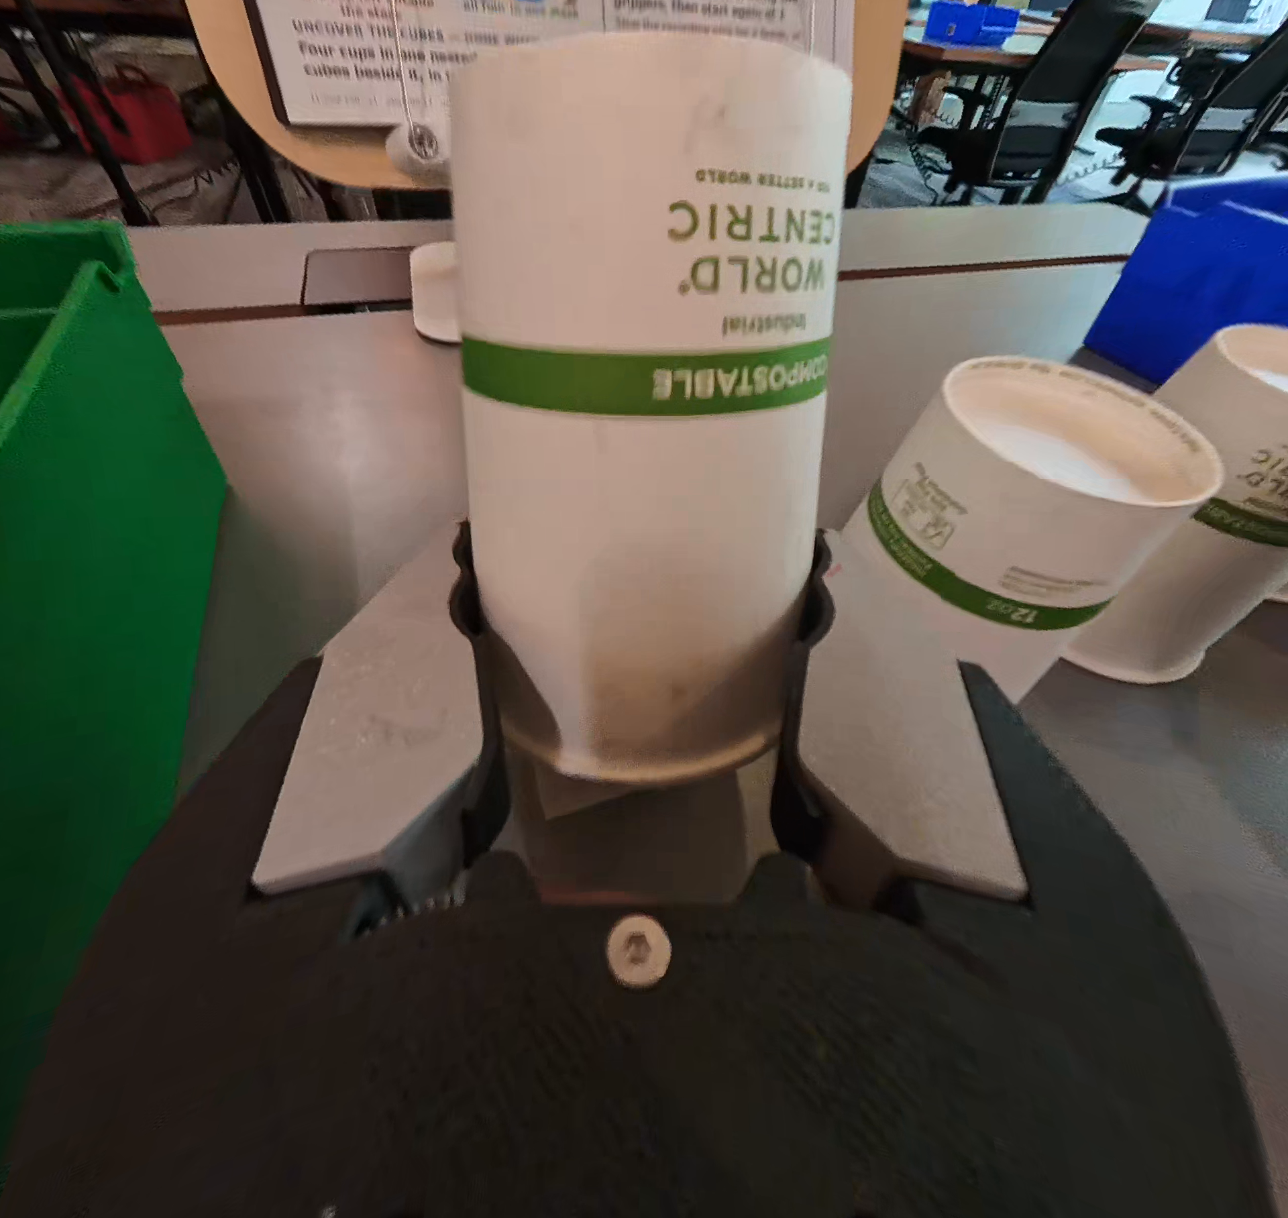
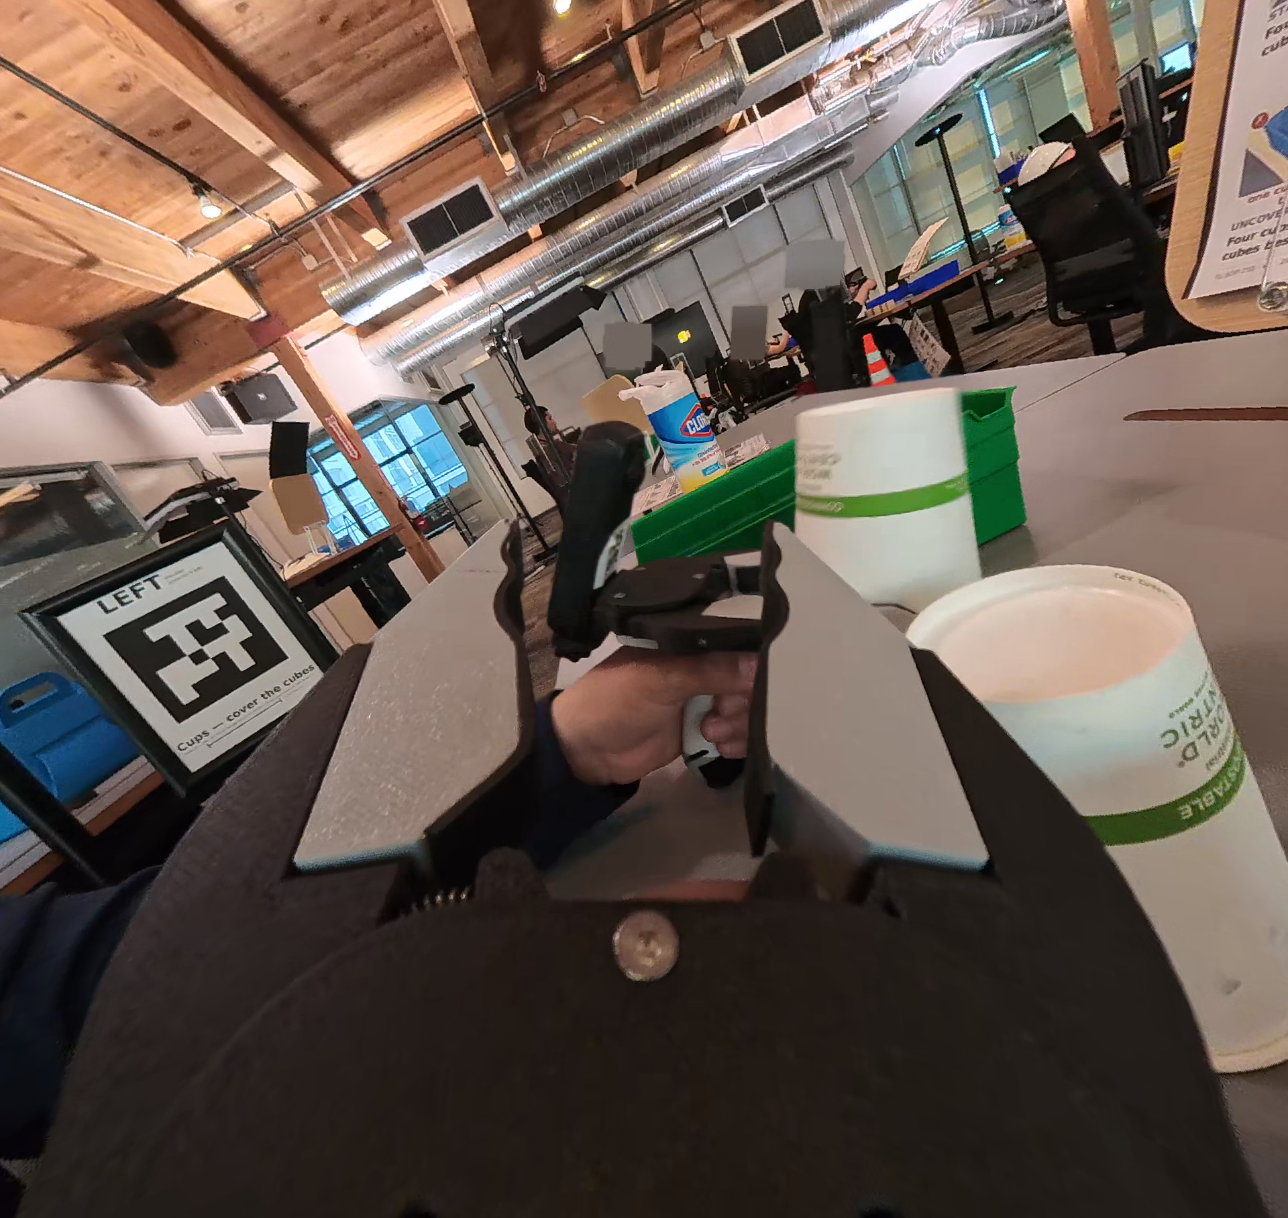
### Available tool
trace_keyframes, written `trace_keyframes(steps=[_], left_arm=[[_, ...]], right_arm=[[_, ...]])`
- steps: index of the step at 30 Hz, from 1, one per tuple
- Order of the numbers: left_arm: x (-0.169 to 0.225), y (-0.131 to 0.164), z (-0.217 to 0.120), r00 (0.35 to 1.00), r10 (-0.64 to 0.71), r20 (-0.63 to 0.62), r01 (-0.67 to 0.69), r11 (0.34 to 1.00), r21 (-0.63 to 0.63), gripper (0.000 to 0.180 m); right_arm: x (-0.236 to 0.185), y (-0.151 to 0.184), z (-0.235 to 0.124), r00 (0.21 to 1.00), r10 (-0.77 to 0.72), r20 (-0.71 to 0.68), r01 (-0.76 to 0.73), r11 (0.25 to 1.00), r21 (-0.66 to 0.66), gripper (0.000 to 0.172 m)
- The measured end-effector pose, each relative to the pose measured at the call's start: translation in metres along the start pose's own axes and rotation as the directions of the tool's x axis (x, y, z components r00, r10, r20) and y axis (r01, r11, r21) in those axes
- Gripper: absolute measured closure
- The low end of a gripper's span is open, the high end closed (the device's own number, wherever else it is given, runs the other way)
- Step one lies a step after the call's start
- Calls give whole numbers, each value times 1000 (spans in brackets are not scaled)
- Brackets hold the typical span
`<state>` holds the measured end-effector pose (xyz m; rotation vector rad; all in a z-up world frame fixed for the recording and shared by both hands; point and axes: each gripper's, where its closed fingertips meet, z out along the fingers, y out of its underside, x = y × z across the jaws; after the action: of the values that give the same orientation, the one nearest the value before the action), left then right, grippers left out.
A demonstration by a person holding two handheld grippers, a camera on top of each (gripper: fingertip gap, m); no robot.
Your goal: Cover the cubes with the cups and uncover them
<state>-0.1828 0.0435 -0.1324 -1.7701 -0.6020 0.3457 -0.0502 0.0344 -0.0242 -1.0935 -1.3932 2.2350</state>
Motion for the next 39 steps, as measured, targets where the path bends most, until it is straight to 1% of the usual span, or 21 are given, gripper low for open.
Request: trace_keyframes(steps=[1, 4, 8, 10, 13, 16, 18, 20, 22, 25, 27, 31, 33, 34, 35, 36, 38, 39], left_arm=[[-2, 5, 1, 1000, -17, 4, 17, 1000, -23, 85], [-8, 6, -2, 999, -50, 17, 50, 998, -29, 85], [-16, 28, 0, 996, -72, 47, 79, 983, -168, 84], [-18, 33, 0, 996, -79, 52, 88, 976, -198, 84], [-16, 44, 4, 996, -86, 19, 88, 958, -273, 84], [-10, 60, 6, 988, -150, -34, 126, 918, -376, 81], [-11, 56, 2, 986, -159, -44, 134, 928, -349, 82], [-15, 46, -6, 989, -143, -28, 130, 953, -272, 88], [-18, 43, -17, 994, -113, 6, 112, 967, -231, 82], [-22, 41, -35, 996, -8, 92, 26, 981, -192, 81], [-21, 38, -42, 991, 53, 123, -32, 986, -165, 82], [-21, 27, -49, 979, 118, 166, -101, 989, -109, 89], [-23, 17, -52, 975, 121, 187, -110, 991, -71, 100], [-22, 16, -52, 977, 119, 177, -108, 992, -72, 106], [-21, 20, -51, 979, 117, 168, -101, 990, -100, 108], [-22, 27, -49, 979, 120, 165, -96, 985, -143, 108], [-25, 47, -45, 977, 141, 161, -100, 965, -242, 100], [-28, 55, -45, 974, 154, 168, -102, 954, -283, 100]], right_arm=[[0, 1, 0, 1000, 5, 3, -5, 1000, -5, 106], [-1, 1, 1, 1000, 5, 5, -5, 1000, -5, 107], [0, 2, 1, 1000, 5, 4, -5, 1000, -11, 107], [0, 3, 2, 1000, 6, 5, -6, 1000, -14, 107], [0, 3, 2, 1000, 0, 1, 0, 1000, -14, 107], [0, 3, 1, 1000, 6, 1, -6, 1000, -13, 107], [1, 3, 1, 1000, 7, 0, -7, 1000, -10, 107], [2, 2, 0, 1000, 7, -5, -7, 1000, -7, 106], [2, 2, 0, 1000, 0, -9, 0, 1000, -9, 106], [3, 5, 2, 999, -25, -23, 25, 999, -26, 105], [2, 8, 4, 999, -35, -22, 34, 999, -39, 105], [3, 12, 5, 999, -45, -27, 43, 998, -55, 105], [3, 13, 5, 999, -41, -28, 39, 998, -56, 105], [4, 12, 5, 999, -36, -28, 35, 998, -54, 106], [4, 12, 5, 999, -32, -27, 31, 998, -52, 106], [5, 11, 4, 999, -28, -27, 27, 998, -49, 106], [5, 10, 4, 999, -20, -26, 19, 999, -44, 106], [5, 10, 4, 1000, -16, -25, 15, 999, -42, 106]])
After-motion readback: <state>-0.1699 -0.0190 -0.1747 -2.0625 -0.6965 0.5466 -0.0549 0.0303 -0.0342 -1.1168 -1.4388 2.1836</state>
